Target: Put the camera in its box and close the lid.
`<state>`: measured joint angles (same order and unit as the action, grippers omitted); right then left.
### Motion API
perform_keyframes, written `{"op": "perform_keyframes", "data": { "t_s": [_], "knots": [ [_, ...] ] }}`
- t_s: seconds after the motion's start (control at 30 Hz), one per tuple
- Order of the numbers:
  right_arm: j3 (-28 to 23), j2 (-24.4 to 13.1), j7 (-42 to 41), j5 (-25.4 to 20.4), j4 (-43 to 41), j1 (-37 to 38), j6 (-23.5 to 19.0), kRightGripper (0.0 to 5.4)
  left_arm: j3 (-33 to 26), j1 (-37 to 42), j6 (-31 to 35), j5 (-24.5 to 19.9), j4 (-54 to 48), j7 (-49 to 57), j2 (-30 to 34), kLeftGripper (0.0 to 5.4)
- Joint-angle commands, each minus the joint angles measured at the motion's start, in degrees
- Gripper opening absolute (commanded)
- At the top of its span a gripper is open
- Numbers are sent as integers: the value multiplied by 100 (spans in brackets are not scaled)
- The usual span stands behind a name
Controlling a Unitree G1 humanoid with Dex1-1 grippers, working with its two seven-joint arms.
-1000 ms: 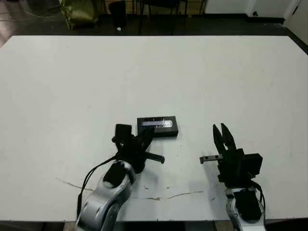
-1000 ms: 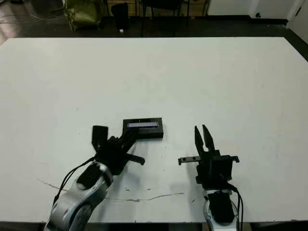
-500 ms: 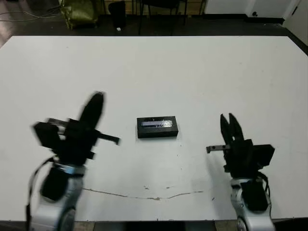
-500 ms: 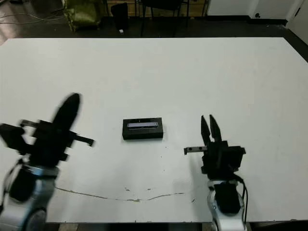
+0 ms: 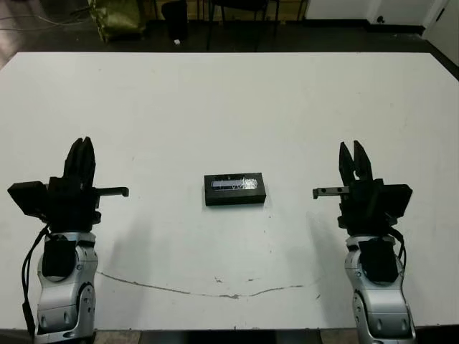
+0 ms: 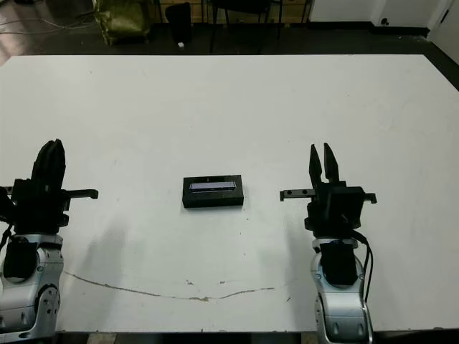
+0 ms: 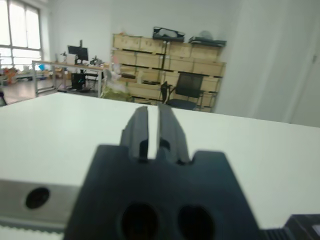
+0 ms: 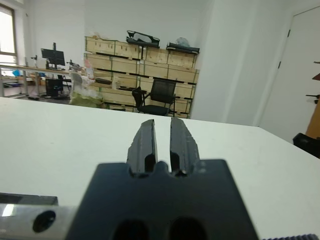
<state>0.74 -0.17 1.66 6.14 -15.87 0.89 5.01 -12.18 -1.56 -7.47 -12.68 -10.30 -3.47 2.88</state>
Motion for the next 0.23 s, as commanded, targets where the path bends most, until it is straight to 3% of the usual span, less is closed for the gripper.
{"op": "perform_keyframes", "data": {
  "t_s": [0.03,0.23],
  "knots": [
    [27,45,55,-11,183,-2,-39,0,49,-8,143,75,17,116,-48,2],
    [59,57,136,125,109,56,-224,0,115,-102,264,34,-86,189,-125,2]
  ]
}}
